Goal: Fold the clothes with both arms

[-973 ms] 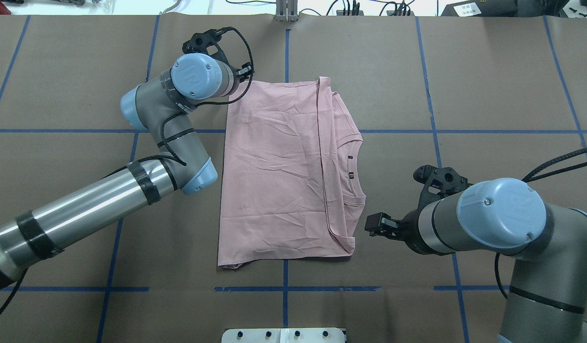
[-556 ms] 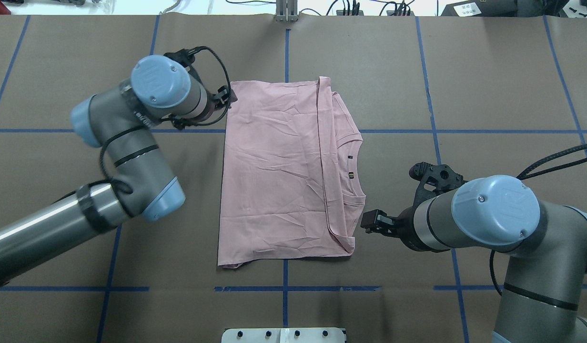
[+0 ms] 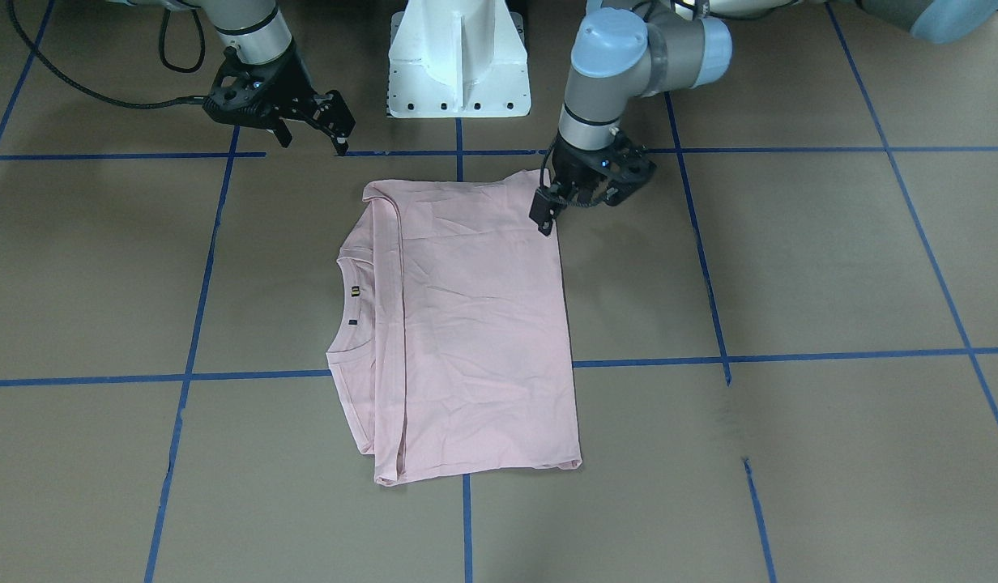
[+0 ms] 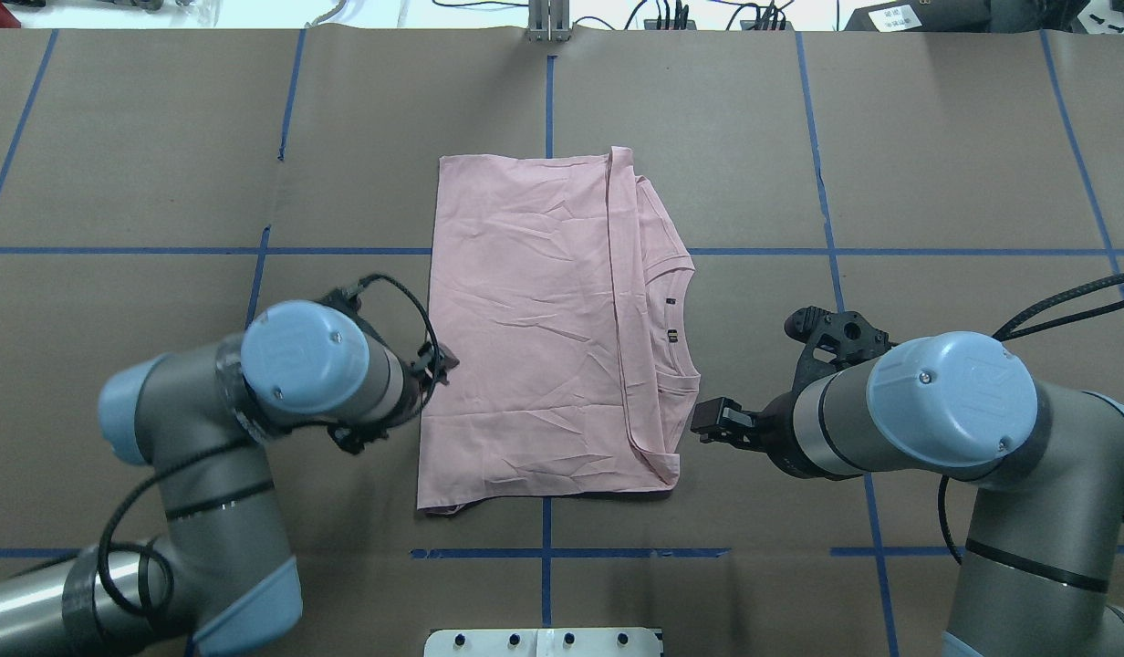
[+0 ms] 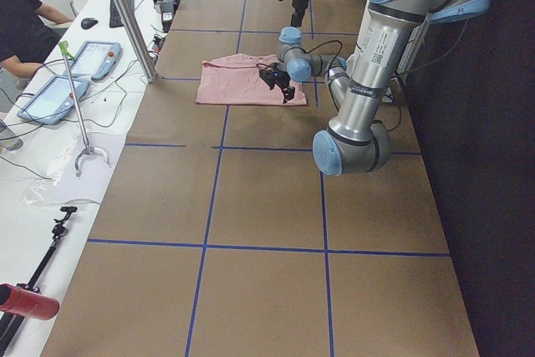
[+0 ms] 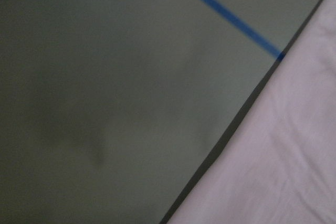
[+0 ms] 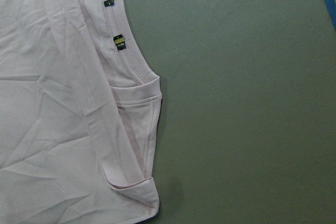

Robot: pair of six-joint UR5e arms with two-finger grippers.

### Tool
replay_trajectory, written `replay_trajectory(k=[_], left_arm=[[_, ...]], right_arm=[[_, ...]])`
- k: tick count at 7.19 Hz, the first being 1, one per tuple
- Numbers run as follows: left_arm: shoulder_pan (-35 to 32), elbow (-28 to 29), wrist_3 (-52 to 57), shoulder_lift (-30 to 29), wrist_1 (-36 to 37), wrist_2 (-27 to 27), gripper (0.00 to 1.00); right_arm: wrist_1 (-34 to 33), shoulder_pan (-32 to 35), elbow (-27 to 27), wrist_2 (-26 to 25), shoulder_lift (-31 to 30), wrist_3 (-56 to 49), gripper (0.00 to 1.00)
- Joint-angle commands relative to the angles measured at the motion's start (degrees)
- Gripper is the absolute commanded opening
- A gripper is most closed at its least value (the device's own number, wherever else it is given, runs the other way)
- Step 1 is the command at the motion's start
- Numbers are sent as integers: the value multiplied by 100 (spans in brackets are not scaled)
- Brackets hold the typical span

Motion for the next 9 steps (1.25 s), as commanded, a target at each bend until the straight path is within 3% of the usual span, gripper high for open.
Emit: replay_trajectory(k=[1,6,7,9], left_arm=[[576,-38,-635,49,20,116,99],[762,41,-776,67,20,134,94],[771,32,-803,67,20,134,83],[763,32,-944,67,29,195,29]], right_arm=[[0,6,3,7,0,0,100],[0,68,12,7,0,-18,100],[0,68,12,16,0,-18,100],[0,59,3,16,0,-18,100]])
